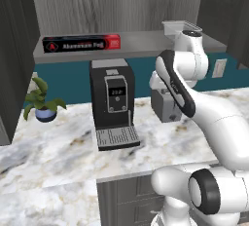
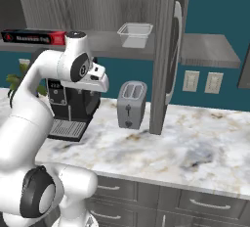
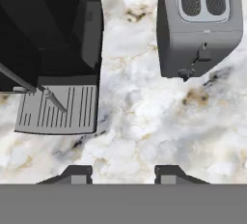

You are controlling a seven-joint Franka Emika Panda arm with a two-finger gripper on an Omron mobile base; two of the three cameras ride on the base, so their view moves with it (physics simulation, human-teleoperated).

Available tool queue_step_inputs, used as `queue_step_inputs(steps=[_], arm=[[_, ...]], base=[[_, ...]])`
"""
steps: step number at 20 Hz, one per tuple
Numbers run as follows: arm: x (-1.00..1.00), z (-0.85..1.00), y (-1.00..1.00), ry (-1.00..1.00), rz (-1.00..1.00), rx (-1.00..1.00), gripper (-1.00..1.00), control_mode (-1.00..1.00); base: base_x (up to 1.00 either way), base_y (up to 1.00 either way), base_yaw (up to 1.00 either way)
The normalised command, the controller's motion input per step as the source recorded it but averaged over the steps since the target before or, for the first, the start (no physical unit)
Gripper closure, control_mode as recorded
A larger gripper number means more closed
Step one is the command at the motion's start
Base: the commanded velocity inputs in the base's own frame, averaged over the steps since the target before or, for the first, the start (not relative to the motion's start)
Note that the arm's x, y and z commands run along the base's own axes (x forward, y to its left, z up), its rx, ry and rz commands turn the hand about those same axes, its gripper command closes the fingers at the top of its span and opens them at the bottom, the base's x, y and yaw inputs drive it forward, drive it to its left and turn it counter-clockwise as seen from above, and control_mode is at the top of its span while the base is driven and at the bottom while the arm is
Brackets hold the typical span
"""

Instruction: Retrieve the tupperware and aluminum foil from the cabinet and place them on the dining counter near the plate with sweet potato and fish to prepare for storing leftovers.

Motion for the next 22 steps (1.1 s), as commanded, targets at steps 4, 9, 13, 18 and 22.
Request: queue_step_inputs(steps=[4, 9, 13, 18, 22], arm=[[-0.17, 0.10, -0.02, -0.13, -0.05, 0.07, -1.00, -1.00], [-0.23, 0.68, -0.11, -0.39, -0.14, 0.10, -1.00, -1.00], [-0.16, 0.84, -0.02, -0.35, -0.19, 0.01, -1.00, -1.00], [0.00, 0.79, -0.17, -0.23, -0.15, 0.00, -1.00, -1.00], [0.04, 0.54, -0.24, -0.22, -0.11, 0.00, -1.00, -1.00]], base=[[0.00, 0.00, 0.00], [0.00, 0.00, 0.00], [0.00, 0.00, 0.00], [0.00, 0.00, 0.00], [0.00, 0.00, 0.00]])
